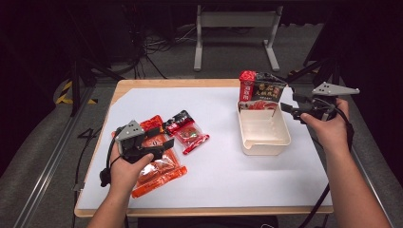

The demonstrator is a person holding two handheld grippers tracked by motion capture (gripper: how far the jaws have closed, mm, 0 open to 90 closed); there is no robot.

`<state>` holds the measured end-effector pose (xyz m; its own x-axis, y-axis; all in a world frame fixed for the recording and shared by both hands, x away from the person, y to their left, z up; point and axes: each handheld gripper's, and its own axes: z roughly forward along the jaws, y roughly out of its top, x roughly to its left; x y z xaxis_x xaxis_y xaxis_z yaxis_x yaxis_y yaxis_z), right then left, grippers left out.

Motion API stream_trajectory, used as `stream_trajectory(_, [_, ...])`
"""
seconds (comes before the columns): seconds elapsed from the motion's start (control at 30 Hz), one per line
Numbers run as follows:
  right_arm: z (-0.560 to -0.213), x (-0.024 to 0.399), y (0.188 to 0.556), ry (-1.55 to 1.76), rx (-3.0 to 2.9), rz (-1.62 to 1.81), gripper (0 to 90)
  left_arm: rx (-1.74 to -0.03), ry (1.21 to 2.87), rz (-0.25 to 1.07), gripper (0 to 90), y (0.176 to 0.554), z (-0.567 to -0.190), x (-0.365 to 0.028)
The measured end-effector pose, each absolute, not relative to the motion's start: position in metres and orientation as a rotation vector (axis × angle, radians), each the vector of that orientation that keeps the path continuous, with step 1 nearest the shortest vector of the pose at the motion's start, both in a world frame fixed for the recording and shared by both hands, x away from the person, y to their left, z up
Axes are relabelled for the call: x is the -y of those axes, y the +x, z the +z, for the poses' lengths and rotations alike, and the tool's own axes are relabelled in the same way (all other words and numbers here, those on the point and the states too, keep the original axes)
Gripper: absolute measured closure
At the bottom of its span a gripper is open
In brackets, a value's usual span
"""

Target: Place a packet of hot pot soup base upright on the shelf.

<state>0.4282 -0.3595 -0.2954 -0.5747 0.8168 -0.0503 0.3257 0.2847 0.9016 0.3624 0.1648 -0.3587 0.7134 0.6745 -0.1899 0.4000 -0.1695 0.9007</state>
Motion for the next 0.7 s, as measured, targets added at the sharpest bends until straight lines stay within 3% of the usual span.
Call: stream_trajectory(0.7, [-0.31, 0.332, 0.375, 0.896, -2.132, 1.419, 35.2, -0.822, 1.857, 0.326, 16.7, 0.37, -0.356, -0.173])
